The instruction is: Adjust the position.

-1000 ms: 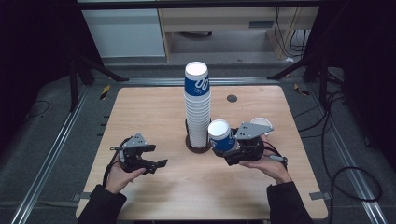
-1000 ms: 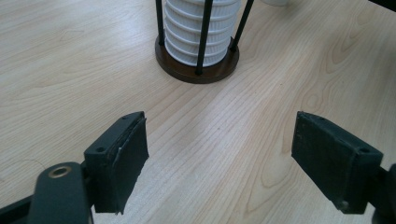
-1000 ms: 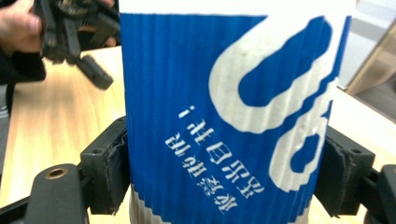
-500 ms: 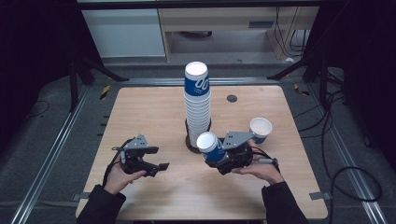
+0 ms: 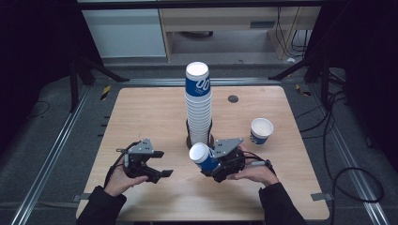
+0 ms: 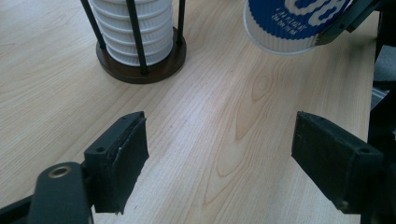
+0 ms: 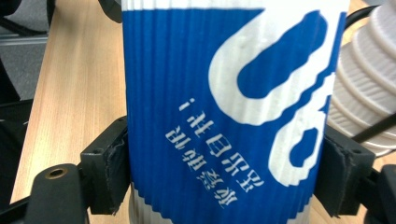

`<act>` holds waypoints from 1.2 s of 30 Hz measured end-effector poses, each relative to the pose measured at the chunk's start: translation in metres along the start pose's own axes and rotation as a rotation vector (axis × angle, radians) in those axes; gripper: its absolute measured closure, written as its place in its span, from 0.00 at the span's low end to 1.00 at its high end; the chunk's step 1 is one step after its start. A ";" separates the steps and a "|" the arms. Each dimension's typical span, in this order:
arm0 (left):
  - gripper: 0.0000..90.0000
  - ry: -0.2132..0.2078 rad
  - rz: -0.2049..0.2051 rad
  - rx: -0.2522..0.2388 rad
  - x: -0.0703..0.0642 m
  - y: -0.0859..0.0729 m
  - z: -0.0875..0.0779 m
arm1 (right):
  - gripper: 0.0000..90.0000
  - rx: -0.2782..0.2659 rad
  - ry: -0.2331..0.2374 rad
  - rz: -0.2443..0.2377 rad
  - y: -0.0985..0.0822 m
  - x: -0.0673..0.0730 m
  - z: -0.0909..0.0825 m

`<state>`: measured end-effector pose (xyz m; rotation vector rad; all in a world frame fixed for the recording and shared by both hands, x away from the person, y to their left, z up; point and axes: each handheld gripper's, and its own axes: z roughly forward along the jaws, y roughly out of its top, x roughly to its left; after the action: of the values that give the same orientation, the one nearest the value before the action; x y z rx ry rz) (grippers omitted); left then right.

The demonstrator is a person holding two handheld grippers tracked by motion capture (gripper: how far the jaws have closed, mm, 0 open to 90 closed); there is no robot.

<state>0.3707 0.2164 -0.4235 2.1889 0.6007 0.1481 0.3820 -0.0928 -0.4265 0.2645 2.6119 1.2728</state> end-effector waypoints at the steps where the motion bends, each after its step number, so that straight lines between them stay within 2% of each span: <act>1: 0.20 -0.005 0.004 0.003 -0.001 0.001 0.001 | 0.22 0.007 0.003 -0.001 0.000 0.001 0.002; 8: 0.20 -0.039 0.041 0.017 -0.009 0.004 0.005 | 0.22 0.045 0.033 -0.030 0.002 0.006 0.013; 15: 0.20 -0.062 0.062 0.019 -0.015 0.006 0.007 | 0.22 0.074 0.056 -0.053 0.003 0.010 0.024; 19: 0.19 -0.082 0.078 0.029 -0.019 0.008 0.010 | 0.22 0.087 0.068 -0.054 0.004 0.013 0.028; 36: 0.19 -0.118 0.096 0.070 -0.029 0.019 0.022 | 0.22 0.123 0.119 -0.097 0.009 0.023 0.046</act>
<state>0.3593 0.1773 -0.4208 2.2777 0.4416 0.0488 0.3734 -0.0466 -0.4498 0.0830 2.7713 1.1307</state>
